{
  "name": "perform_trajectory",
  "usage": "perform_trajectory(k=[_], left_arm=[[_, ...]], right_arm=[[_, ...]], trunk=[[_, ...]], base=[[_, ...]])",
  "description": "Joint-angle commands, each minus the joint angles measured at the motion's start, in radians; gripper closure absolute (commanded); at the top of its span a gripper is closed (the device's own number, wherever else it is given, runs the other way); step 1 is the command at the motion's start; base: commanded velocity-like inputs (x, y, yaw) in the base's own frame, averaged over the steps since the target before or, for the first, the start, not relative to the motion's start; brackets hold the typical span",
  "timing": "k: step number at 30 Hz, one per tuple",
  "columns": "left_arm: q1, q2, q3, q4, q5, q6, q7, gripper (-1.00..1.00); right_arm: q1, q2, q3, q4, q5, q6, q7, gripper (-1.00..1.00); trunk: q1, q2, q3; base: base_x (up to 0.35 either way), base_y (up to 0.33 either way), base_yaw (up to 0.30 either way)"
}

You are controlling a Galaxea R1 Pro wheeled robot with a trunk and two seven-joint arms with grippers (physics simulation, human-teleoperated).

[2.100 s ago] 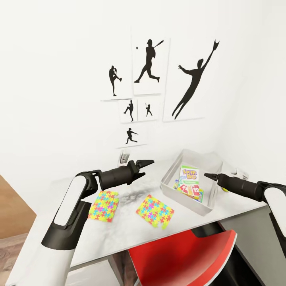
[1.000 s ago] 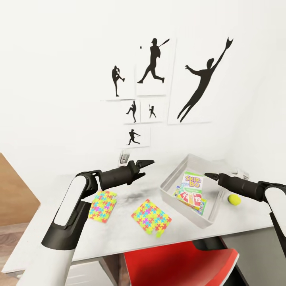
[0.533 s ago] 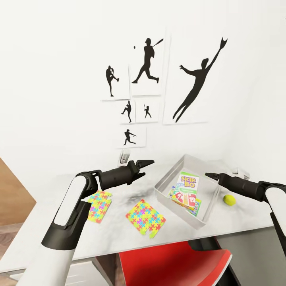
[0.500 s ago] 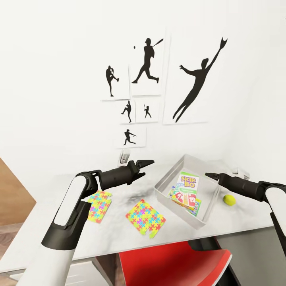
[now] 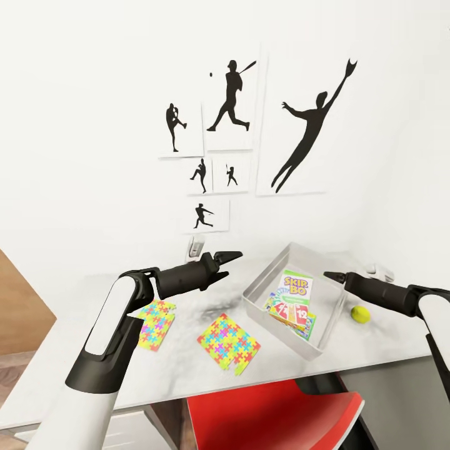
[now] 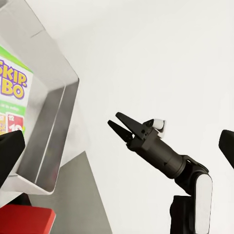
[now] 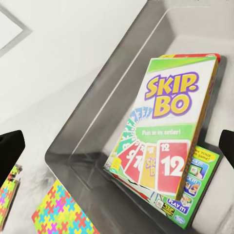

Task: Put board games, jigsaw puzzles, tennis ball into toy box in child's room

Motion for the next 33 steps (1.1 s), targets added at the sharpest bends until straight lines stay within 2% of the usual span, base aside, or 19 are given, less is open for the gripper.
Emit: perform_trajectory(k=[1, 6, 8, 15, 19, 20, 23, 24, 25, 33], left_arm=[[-0.001, 0.000, 0.001, -0.001, 0.010, 0.002, 0.010, -1.00], [-0.001, 0.000, 0.001, -0.001, 0.010, 0.002, 0.010, -1.00], [-0.001, 0.001, 0.001, -0.001, 0.010, 0.002, 0.010, -1.00], [-0.001, 0.001, 0.001, -0.001, 0.010, 0.002, 0.010, -1.00], [-0.001, 0.001, 0.001, -0.001, 0.010, 0.002, 0.010, -1.00], [-0.001, 0.001, 0.001, -0.001, 0.010, 0.002, 0.010, -1.00], [0.000, 0.001, 0.002, -0.001, 0.010, 0.002, 0.010, -1.00], [0.000, 0.001, 0.002, -0.001, 0.010, 0.002, 0.010, -1.00], [0.000, 0.001, 0.001, -0.001, 0.010, 0.002, 0.010, -1.00], [0.000, 0.001, 0.001, -0.001, 0.010, 0.002, 0.011, -1.00]], right_arm=[[-0.002, -0.002, -0.001, 0.001, -0.011, 0.004, -0.011, -1.00], [-0.007, -0.007, -0.003, 0.013, -0.011, 0.004, -0.013, -1.00], [-0.024, -0.021, -0.017, 0.063, -0.011, 0.004, -0.013, -1.00], [-0.060, -0.049, -0.040, 0.142, -0.011, 0.004, -0.014, -1.00], [-0.114, -0.095, -0.053, 0.265, -0.010, 0.004, -0.015, -1.00], [-0.114, -0.095, -0.053, 0.265, -0.010, 0.004, -0.015, -1.00], [-0.172, -0.129, -0.057, 0.393, -0.010, 0.004, -0.016, -1.00], [-0.172, -0.129, -0.057, 0.393, -0.010, 0.004, -0.016, -1.00], [-0.234, -0.154, -0.058, 0.524, -0.004, 0.004, -0.016, -1.00], [-0.291, -0.189, -0.057, 0.647, 0.033, 0.004, -0.016, -1.00]], trunk=[[0.001, -0.002, -0.002], [0.001, -0.002, -0.002], [0.001, -0.002, -0.002], [0.001, -0.002, -0.002], [0.001, -0.002, -0.002], [0.001, -0.002, -0.002], [0.001, -0.002, -0.002], [0.001, -0.002, -0.002], [0.001, -0.002, -0.002], [0.001, -0.002, -0.002]], base=[[0.000, -0.001, -0.003], [0.000, 0.000, -0.002], [0.000, 0.000, 0.000], [0.000, 0.000, 0.000], [0.000, 0.000, 0.000], [0.000, 0.000, 0.000], [0.000, 0.000, 0.000], [0.000, 0.000, 0.000], [0.000, 0.000, 0.000], [0.000, 0.000, 0.000]])
